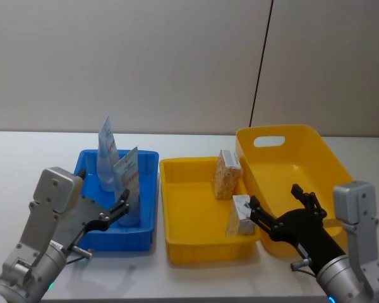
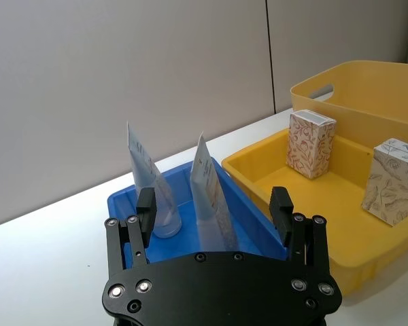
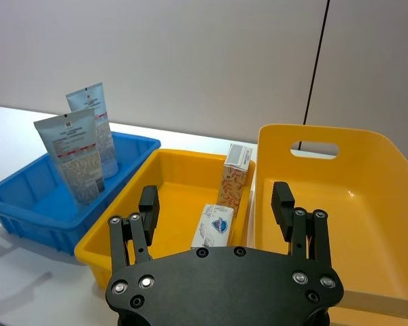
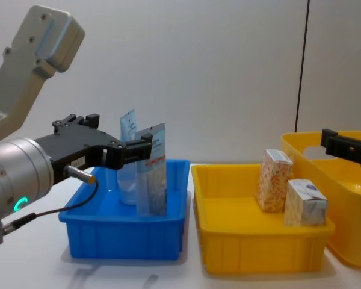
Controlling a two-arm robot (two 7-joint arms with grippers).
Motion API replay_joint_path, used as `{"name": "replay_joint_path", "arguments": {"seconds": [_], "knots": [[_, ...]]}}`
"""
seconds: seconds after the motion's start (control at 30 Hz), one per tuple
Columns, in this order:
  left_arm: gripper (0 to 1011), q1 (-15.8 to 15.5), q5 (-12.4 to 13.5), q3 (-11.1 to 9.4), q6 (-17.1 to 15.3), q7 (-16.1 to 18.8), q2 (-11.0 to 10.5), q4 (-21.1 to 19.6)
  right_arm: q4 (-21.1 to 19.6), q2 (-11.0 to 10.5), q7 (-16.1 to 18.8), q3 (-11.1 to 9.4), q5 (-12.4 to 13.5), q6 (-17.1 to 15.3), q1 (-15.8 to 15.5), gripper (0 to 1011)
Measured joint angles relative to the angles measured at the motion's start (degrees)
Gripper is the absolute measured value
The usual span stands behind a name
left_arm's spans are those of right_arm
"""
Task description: Bimanual collaborative sorting of washing and personal care products
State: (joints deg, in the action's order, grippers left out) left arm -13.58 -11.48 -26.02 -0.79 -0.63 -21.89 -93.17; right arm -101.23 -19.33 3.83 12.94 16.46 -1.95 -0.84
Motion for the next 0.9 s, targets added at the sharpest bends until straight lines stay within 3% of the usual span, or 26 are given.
{"name": "replay_joint_path", "arguments": {"seconds": [0.9], "knots": [[1001, 0.0, 0.0, 0.0, 0.0, 0.0, 0.0, 0.0, 0.0, 0.0, 0.0, 0.0, 0.0, 0.0, 0.0, 1002]]}}
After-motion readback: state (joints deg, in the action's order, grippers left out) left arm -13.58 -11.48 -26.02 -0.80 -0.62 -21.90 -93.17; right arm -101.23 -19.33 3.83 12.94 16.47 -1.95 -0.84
